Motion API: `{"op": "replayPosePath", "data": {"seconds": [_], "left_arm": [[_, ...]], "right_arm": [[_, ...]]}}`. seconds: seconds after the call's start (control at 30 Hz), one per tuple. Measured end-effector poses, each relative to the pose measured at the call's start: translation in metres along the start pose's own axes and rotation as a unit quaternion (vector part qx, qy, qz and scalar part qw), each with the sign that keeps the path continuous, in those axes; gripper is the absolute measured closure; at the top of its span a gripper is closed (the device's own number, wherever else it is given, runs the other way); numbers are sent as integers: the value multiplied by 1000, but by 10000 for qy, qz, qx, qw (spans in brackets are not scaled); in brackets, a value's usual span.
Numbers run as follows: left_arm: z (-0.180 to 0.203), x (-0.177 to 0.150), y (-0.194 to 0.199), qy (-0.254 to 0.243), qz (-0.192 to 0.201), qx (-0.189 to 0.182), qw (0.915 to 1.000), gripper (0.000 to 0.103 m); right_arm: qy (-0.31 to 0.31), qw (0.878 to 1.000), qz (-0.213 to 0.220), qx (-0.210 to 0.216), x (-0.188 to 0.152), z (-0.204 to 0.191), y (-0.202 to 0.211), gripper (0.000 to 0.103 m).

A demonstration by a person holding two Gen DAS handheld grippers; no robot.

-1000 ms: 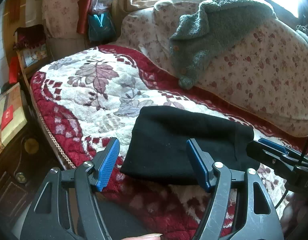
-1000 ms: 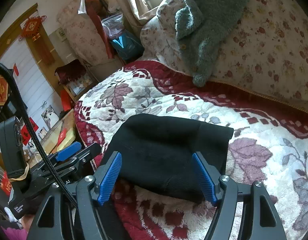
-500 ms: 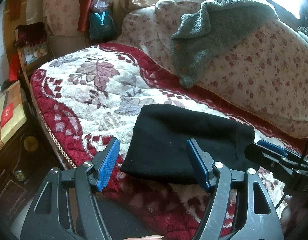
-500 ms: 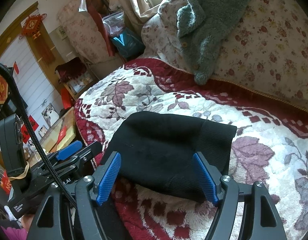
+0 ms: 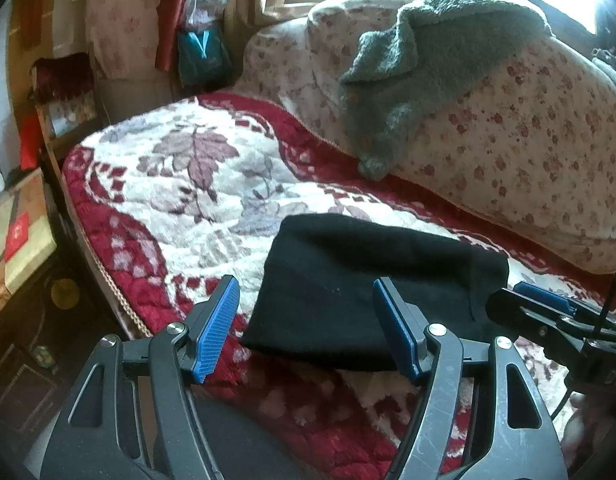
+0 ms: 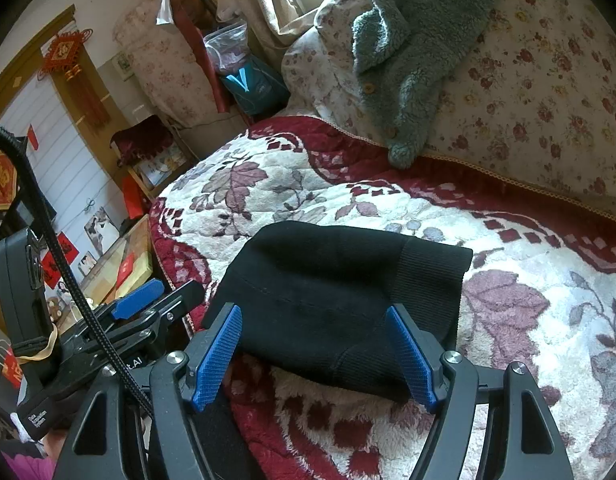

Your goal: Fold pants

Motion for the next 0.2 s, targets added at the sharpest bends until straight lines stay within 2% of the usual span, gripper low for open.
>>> {"op": "replayPosePath", "data": {"seconds": [0.1,0.2], "left_arm": [[10,-1,6,-119,85,-43,9999,34],[31,1,9,-288,-37,-366,9989,34]], "right_arm": [[-44,10000,68,-23,-2,3,5,31],[-145,9996,192,-134,-7,18,23,31]]}}
Point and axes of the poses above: each gripper's, at about its wrist camera, not at the fingertips, and y roughly against the way its jaws point, z to its right, x to its top, the point moved 1 cm from there along -y, roughly the way its jaws point, and after that the axes turned 9 degrees about -z, right-handed, at the moved point
